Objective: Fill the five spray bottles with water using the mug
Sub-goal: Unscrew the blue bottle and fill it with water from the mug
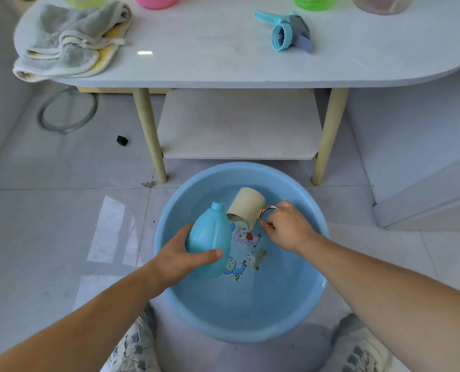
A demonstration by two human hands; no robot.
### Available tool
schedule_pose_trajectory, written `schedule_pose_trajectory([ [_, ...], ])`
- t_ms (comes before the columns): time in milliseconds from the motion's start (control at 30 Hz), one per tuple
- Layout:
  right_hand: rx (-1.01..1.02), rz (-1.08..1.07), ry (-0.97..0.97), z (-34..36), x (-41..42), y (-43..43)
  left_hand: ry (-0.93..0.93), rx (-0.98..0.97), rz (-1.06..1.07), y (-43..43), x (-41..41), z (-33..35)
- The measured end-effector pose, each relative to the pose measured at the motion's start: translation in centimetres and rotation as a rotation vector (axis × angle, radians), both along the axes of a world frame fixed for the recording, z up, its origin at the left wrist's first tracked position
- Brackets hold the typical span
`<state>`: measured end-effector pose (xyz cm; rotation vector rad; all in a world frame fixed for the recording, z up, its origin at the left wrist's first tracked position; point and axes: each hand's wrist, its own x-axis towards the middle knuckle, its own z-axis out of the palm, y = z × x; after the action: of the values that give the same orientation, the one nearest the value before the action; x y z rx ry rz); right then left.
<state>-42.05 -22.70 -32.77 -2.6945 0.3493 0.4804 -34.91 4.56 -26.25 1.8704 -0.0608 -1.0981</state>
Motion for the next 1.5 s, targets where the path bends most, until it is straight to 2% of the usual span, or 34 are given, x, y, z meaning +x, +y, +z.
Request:
schedule_pose_trajectory([
  [567,0.036,-0.055,0.057,0.5,0.6,1.0,0.003,0.009,0.0,-0.1,0.1,-1.0],
  [767,0.345,-0.381,0.021,3.5,1.4,0.8,-0.065,0.04,-0.012,0.2,0.6,0.2],
  [1033,0.746,-0.564,-0.115,10.6,0.9,0.0,-0.22,0.037,-0.111,0.6,2.1,5.8],
  [1300,0.857,-0.537,-0.338,22.7,-0.8,-0.2,-0.509,0.174,-0.46,0.9,4.6,15.8],
  [1400,0.844,-0.513,-0.421,26.8,-1.8,0.3,-0.614,0.191,-0.497,0.5,4.0,19.0],
  [1500,0.803,-0.517,-0.493,29.8,-2.5,0.8,-0.643,0.125,-0.468,0.4,3.8,20.9],
])
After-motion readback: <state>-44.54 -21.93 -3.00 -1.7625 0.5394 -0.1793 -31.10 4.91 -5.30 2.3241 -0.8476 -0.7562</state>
